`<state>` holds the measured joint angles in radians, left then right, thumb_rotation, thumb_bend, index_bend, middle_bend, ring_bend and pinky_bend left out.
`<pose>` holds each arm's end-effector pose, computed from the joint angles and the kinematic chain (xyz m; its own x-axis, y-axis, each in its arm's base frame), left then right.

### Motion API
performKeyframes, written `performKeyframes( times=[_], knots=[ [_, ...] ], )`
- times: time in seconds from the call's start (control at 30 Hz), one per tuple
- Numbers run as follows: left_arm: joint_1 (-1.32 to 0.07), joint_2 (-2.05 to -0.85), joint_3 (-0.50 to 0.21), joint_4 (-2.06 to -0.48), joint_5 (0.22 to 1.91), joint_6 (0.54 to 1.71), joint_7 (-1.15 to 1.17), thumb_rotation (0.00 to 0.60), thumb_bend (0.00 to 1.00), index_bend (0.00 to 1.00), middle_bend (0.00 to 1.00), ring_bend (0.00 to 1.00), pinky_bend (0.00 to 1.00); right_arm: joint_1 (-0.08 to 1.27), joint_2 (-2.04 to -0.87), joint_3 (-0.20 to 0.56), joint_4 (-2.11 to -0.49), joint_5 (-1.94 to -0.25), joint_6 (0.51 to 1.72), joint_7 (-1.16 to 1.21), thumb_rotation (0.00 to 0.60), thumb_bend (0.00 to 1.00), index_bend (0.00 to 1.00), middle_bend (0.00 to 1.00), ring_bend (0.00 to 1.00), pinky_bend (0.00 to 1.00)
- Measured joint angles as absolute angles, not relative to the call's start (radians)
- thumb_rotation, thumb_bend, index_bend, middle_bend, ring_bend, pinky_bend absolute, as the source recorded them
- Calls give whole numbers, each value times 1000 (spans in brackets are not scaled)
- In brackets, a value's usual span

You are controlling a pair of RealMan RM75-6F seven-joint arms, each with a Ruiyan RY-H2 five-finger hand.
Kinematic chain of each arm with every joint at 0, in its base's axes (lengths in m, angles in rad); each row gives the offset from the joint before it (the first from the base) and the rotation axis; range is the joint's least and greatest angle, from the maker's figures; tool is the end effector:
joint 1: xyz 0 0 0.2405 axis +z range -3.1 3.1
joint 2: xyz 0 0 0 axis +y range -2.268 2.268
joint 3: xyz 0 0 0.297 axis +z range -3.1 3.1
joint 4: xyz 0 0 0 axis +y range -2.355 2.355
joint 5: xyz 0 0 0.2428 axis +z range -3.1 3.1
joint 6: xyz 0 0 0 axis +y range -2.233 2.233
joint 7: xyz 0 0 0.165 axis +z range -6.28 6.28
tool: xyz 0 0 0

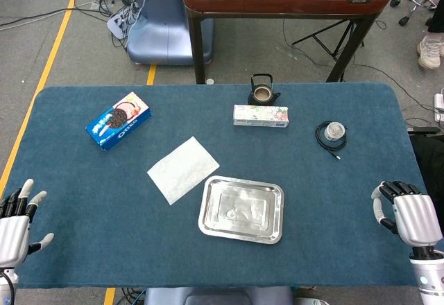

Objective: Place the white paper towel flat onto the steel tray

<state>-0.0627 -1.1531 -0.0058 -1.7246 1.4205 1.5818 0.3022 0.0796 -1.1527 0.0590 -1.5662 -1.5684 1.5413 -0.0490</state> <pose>-0.3468 0.1866 0.1357 0.5354 -0.0051 0.8446 0.8411 0.0945 -0.5326 -0.3538 -0.2080 0.1447 0.4504 0.0654 0.8904 -0.8884 -0.0667 0.4542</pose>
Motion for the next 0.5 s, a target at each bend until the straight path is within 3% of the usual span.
performKeyframes(
  times=[0.5],
  knots=[
    [-106, -1178, 0, -1657, 1546, 1522, 143, 600, 123, 244, 0, 0, 94, 80, -1145, 58, -1567, -1568, 1537, -24, 600, 517, 546, 476, 378, 433]
  ],
)
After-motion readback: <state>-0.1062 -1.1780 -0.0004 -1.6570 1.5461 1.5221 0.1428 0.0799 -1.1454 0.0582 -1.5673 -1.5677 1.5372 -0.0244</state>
